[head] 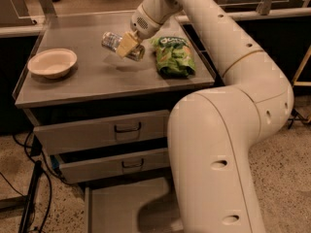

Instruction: Place redbull can into bottom drawer

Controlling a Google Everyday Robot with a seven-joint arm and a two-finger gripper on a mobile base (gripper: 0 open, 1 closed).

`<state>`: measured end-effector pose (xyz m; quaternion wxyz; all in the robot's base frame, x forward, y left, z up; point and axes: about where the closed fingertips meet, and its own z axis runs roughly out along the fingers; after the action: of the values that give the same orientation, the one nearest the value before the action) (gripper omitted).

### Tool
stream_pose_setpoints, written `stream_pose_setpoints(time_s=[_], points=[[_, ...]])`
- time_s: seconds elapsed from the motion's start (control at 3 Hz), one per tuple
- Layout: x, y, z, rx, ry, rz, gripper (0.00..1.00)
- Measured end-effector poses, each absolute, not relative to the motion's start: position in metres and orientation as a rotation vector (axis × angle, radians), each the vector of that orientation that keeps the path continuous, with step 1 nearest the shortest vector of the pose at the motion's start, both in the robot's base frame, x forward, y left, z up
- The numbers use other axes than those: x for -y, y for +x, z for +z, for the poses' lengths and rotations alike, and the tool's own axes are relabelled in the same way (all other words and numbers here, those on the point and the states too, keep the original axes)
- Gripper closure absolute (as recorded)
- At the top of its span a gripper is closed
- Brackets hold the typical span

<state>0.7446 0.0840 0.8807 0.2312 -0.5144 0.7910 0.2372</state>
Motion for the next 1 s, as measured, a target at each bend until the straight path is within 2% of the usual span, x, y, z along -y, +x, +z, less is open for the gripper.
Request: stream_pose_setpoints(time_s=[1.0], points=[[-0.088, 0.731, 0.888, -2.175, -1.424, 0.649, 1.00]])
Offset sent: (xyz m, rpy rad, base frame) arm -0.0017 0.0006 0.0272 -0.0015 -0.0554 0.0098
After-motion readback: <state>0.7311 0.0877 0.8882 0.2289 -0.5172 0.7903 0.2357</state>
